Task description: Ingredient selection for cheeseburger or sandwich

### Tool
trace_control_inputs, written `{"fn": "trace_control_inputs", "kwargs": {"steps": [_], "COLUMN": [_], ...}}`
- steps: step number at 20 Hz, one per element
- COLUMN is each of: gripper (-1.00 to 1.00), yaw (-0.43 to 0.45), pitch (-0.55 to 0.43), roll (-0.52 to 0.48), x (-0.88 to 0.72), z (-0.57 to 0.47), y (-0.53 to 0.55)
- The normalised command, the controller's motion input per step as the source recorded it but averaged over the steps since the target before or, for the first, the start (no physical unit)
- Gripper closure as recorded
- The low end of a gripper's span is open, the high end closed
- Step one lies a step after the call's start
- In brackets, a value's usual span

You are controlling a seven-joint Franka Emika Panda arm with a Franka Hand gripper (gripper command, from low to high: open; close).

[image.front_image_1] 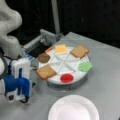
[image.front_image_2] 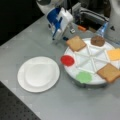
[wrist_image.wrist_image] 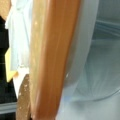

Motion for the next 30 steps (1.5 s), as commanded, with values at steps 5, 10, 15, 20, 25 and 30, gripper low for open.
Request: {"fn": "trace_control_inputs", "kwargs": {"steps": [5, 10, 15, 20, 25, 30], "gripper": [-1.00, -1.00, -1.00, -1.00, -1.00, -1.00], "yaw": [0.234, 0.372, 0.485, 0.518, 0.464, 0.394], "pitch": [-0.027, 0.065, 0.172, 0.200, 0.180, 0.168], "roll": [0.316, 0.272, 0.236, 0.258, 0.279, 0.258], "x": [0.39, 0.44, 0.51, 0.52, 0.42, 0.30], "z": [-0.17, -0.12, -0.10, -0.17, -0.20, -0.15], "y": [-0.28, -0.41, -0.50, -0.39, -0.30, -0.29]}}
